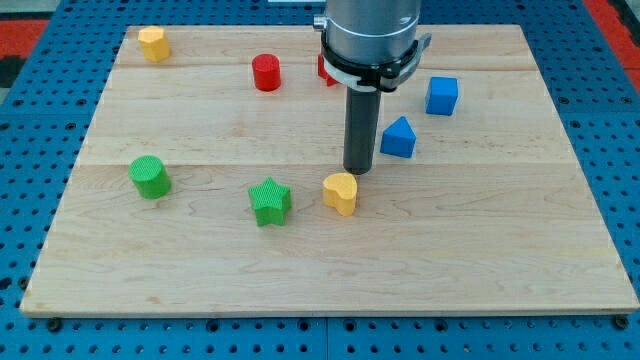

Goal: Push the yellow heart towards the center left

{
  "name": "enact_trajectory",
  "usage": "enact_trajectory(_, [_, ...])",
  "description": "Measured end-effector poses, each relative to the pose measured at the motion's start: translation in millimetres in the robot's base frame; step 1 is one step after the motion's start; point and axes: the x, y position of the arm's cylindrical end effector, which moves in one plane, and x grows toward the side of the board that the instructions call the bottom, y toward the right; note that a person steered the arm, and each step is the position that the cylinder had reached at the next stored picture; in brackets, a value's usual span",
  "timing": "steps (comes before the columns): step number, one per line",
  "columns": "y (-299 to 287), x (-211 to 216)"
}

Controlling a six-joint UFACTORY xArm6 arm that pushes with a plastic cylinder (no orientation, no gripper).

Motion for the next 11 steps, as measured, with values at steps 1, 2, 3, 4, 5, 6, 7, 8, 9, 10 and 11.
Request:
enact_trajectory(1, [-0.1,-3.3])
enact_trajectory(2, [-0.1,-5.5])
enact_trajectory(3, [-0.1,-5.5])
enact_trajectory(4, [-0.8,-4.6])
enact_trajectory(5, [40.1,26.5])
enact_trajectory(6, [-2.4,64.8])
enact_trajectory(7, [-67.2,17.3])
enact_trajectory(8, [-124.4,-30.9])
enact_trajectory(9, [-143.9,-32.8])
enact_trajectory(10, [-137.3,-27.5])
enact_trajectory(11, [-110.9,-11.6])
